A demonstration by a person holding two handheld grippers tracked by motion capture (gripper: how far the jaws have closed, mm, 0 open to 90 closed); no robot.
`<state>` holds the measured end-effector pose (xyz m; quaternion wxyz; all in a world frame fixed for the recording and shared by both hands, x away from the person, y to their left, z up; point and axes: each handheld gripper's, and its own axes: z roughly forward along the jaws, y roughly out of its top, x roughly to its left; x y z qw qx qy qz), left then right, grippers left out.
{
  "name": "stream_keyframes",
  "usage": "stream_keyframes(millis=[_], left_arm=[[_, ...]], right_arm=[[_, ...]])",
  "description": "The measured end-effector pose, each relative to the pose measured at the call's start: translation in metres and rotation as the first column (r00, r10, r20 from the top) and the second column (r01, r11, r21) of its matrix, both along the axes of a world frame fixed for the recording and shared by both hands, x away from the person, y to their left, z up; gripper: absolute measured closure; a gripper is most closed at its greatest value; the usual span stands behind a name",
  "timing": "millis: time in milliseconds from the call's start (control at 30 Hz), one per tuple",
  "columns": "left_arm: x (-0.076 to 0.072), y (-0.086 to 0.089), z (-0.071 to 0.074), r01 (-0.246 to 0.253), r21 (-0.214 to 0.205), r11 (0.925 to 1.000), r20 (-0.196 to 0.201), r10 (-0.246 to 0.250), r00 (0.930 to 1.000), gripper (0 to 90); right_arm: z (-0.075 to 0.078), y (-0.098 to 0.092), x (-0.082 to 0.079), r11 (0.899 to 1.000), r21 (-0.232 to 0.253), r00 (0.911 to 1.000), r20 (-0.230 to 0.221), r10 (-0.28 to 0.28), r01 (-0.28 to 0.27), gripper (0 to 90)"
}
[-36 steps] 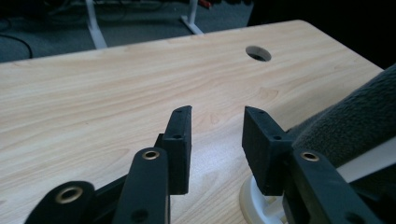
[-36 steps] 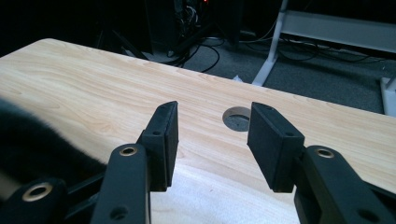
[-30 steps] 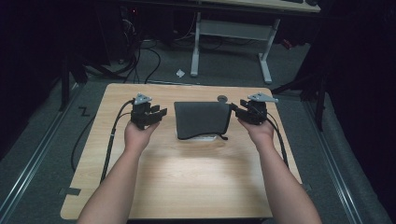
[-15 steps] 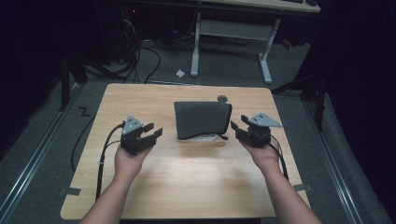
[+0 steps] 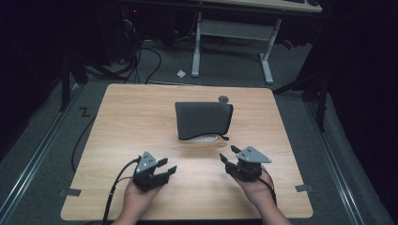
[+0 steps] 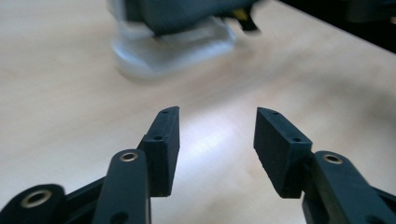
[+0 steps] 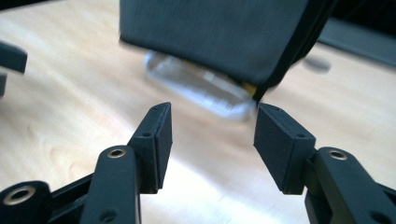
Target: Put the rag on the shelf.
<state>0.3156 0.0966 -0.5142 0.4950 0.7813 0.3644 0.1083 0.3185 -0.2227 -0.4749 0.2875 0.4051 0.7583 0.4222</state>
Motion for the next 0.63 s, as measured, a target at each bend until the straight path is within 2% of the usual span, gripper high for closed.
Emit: stream_keyframes(millis=[33,67,100,133,167,200,233,300,400,500,633], left_arm=[[-0.006,-0.007,-0.004,0.030,0.020,0.9994,-0.021,-0.029,0.9993,50.0],[-0.006,-0.007,-0.004,0.030,0.020,0.9994,-0.021,-0.029,0.9993,49.2],[-0.013,-0.020,-0.008,0.077,0.111,0.9907,-0.001,-0.078,0.9970,47.8],[-0.013,-0.023,-0.010,0.075,0.153,0.9854,0.024,-0.080,0.9965,47.4],[-0.011,-0.024,-0.011,0.066,0.177,0.9820,0.030,-0.072,0.9970,47.2],[-0.008,-0.023,-0.012,0.060,0.178,0.9822,0.022,-0.065,0.9977,47.0],[-0.005,-0.022,-0.013,0.059,0.162,0.9850,0.008,-0.061,0.9981,46.8],[-0.001,-0.019,-0.012,0.058,0.145,0.9877,-0.002,-0.058,0.9983,46.7],[0.001,-0.016,-0.014,0.044,0.148,0.9880,-0.006,-0.044,0.9990,46.5],[0.002,-0.014,-0.015,0.045,0.147,0.9881,-0.020,-0.043,0.9989,46.3],[0.001,-0.014,-0.015,0.048,0.156,0.9867,-0.020,-0.045,0.9988,46.3]], right_arm=[[-0.008,0.002,-0.005,1.000,0.002,0.9999,-0.011,-0.009,0.009,46.2],[-0.018,0.002,-0.010,1.000,0.000,0.9997,-0.013,-0.021,0.021,46.8],[-0.027,0.003,-0.015,1.000,-0.004,0.9989,-0.035,-0.030,0.030,48.1],[-0.034,0.004,-0.017,1.000,-0.007,0.9963,-0.084,-0.014,0.013,46.7],[-0.037,0.006,-0.018,0.999,-0.031,0.9949,-0.100,0.011,-0.014,46.5],[-0.039,0.008,-0.019,0.998,-0.063,0.9961,-0.085,0.022,-0.028,46.7],[-0.040,0.009,-0.019,0.997,-0.074,0.9962,-0.084,0.023,-0.029,46.8],[-0.041,0.009,-0.015,0.998,-0.047,0.9947,-0.100,0.024,-0.029,46.8],[-0.042,0.010,-0.012,0.997,-0.070,0.9957,-0.088,0.029,-0.035,46.6],[-0.045,0.008,-0.012,0.997,-0.064,0.9931,-0.113,0.031,-0.038,46.8],[-0.046,0.006,-0.011,0.997,-0.064,0.9928,-0.116,0.030,-0.038,46.8]])
